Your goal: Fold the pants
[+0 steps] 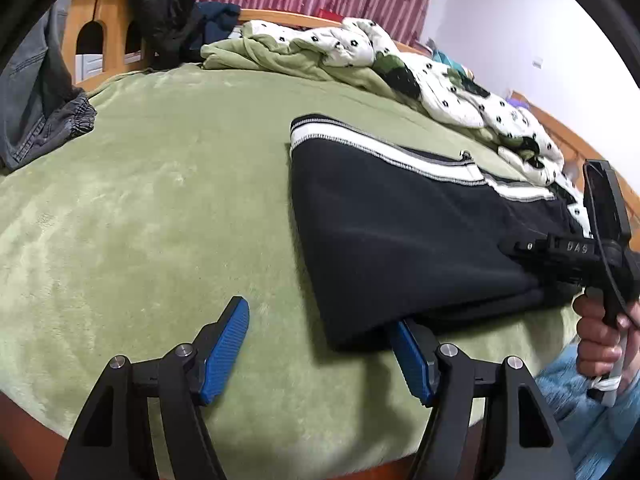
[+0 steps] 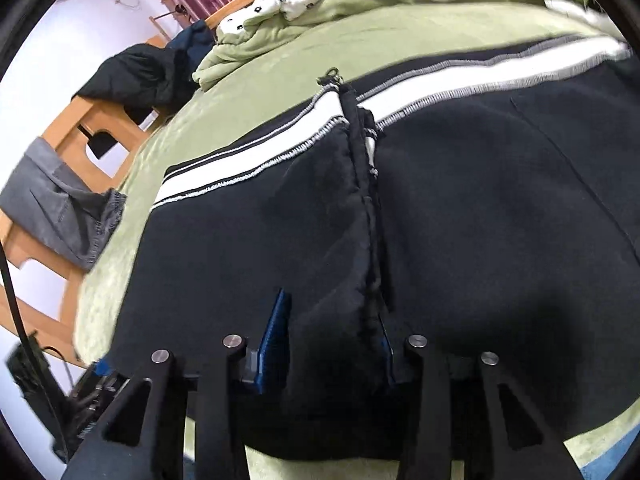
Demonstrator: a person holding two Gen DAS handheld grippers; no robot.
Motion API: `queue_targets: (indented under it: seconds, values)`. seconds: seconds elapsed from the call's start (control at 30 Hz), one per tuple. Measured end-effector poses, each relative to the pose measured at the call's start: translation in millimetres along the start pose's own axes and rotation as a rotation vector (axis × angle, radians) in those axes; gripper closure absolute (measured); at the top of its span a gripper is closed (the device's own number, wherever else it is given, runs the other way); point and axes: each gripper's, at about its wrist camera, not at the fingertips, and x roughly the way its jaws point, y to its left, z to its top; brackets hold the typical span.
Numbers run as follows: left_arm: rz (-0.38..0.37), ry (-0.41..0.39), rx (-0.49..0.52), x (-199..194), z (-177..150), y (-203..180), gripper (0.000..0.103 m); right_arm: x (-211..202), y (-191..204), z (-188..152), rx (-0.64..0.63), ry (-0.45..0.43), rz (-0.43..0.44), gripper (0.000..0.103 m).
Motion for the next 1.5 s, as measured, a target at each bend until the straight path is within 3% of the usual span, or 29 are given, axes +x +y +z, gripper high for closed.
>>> queue_targets:
  seconds: [0.1,0.23,0.33,0.43,0.53,0.6,0.67,0.77,0.87,0.9,0.97,1.1,1.33,1.4,1.47,1.5]
  values:
    - [-0.014,-0.004,-0.008,-1.7,-2.0,-2.5,0.035,-20.6,1.3,13.7,0.022,-0.081,0.046,0.080]
    - [-0.038,-0.008,0.013,-4.4,-2.7,-8.5,0.035,-51.3,6.7,31.2,-0.046,-0.173,0.067,0.084]
    - [-0.046,0.001,0.031,-3.2,-3.7,-14.1,0.035,-43.4,-9.5,28.3,-0.039,-0.135,0.030,0.084]
    - [-0.013,0.023,0.056,1.7,-5.1,-18.5,0.035,-4.3,-24.3,12.1,-0.050,0.014,-0.036,0.079]
    - [0.011,0.050,0.103,-1.3,-6.4,-25.0,0.035,-15.5,-21.3,3.5,-0.104,-0.038,-0.074,0.077]
    - [-0.011,0.054,0.122,-11.7,-8.0,-28.5,0.036,-37.1,-17.6,-0.7,-0.132,-0.089,-0.097,0.076]
    - [-0.041,0.030,0.134,-25.7,-7.2,-32.8,0.035,-57.8,-15.2,-9.2,-0.152,-0.173,-0.106,0.074]
    - [-0.058,-0.022,0.151,-39.2,2.2,-43.2,0.035,-63.9,-15.0,-17.5,-0.168,-0.180,-0.089,0.074]
    - [-0.009,-0.047,0.148,-33.7,19.9,-52.1,0.035,-39.3,-17.1,-20.7,-0.172,-0.084,-0.165,0.074]
    - [0.012,-0.023,0.171,-26.9,22.9,-56.2,0.035,-35.5,-19.5,-23.8,-0.175,-0.066,-0.166,0.074]
    - [0.057,0.058,0.238,-14.3,23.8,-62.8,0.035,-41.6,-21.2,-25.6,-0.166,-0.087,-0.159,0.074]
    - [0.135,0.053,0.288,-17.8,5.7,-62.9,0.035,-61.0,-23.7,-26.9,-0.148,-0.131,-0.137,0.074]
    - [0.221,0.055,0.185,9.4,11.7,-52.9,0.035,-61.6,-25.7,-25.1,-0.110,-0.121,-0.100,0.074]
    - [0.205,0.072,0.176,18.8,10.9,-56.3,0.040,-57.5,-25.0,-25.5,-0.097,-0.113,-0.097,0.073]
    - [0.169,0.044,0.148,13.8,10.7,-54.3,0.078,-47.6,-24.7,-25.6,-0.088,-0.084,-0.101,0.073]
    - [0.163,0.029,0.114,9.0,9.7,-50.3,0.085,-44.1,-24.9,-26.5,-0.085,-0.077,-0.107,0.073]
